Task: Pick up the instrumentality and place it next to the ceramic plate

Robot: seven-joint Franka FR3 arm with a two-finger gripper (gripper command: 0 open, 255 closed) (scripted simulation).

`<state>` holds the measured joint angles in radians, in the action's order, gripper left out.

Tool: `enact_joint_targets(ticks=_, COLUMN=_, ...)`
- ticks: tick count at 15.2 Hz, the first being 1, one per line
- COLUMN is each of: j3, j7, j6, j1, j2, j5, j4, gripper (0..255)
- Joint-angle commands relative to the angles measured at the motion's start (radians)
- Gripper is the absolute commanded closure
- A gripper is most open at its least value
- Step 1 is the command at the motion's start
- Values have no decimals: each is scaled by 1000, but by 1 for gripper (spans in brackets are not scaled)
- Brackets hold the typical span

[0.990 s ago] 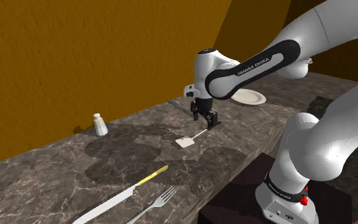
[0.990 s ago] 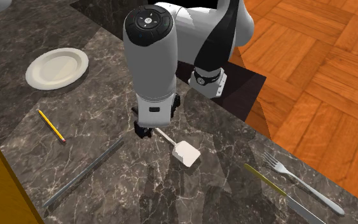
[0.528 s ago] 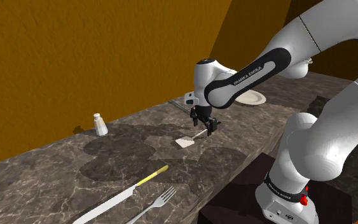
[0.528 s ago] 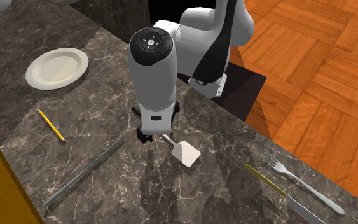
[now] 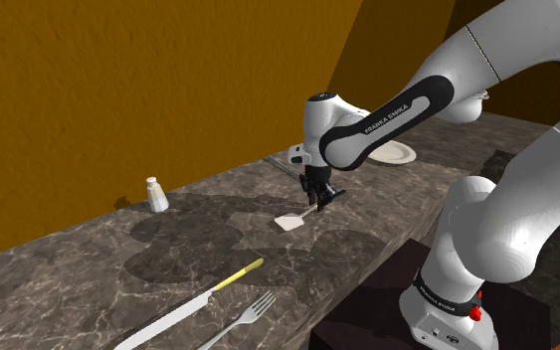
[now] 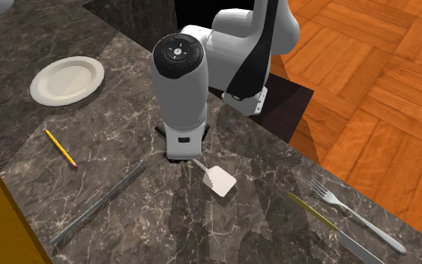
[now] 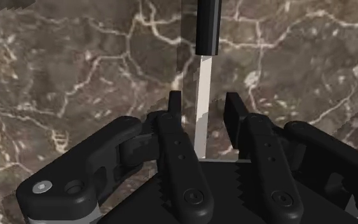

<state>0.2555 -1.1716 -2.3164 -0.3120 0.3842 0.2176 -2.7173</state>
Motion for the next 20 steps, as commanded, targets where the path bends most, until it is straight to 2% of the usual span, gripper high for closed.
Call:
enact_joint_targets(ticks=1, j3=0, j7=0, j6=0, j1=0, j2=0, j5=0, j4=0, gripper=255)
enact_joint_targets(ticks=8, j3=0, j7=0, j6=0, j1=0, j2=0, j5=0, j4=0, gripper=255)
enact_joint_targets(ticks=20, j3=-21, j7=-9, j6=199, j1=-2, j2=110, j5=-13, j4=89, gripper=255)
